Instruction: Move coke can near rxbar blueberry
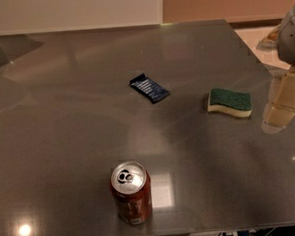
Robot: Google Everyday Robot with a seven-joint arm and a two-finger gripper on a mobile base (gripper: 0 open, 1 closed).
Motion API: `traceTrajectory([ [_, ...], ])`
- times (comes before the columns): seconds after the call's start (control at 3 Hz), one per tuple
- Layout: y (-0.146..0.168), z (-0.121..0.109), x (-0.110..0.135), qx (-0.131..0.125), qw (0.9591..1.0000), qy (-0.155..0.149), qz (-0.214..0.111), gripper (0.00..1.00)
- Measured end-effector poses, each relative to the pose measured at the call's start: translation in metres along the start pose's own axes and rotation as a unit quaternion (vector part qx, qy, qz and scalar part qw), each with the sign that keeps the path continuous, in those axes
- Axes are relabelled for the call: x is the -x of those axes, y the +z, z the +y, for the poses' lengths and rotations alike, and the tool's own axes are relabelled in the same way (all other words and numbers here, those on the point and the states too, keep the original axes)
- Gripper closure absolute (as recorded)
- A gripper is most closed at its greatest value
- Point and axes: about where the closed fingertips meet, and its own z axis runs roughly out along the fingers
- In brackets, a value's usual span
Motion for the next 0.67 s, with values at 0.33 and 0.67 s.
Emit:
traceTrajectory([
  [0.33,0.0000,0.0000,0.0000,0.000,1.0000,0.000,0.000,0.00],
  [0.67,-0.0022,-0.0009,0.0033,0.009,0.9998,0.002,-0.018,0.00],
])
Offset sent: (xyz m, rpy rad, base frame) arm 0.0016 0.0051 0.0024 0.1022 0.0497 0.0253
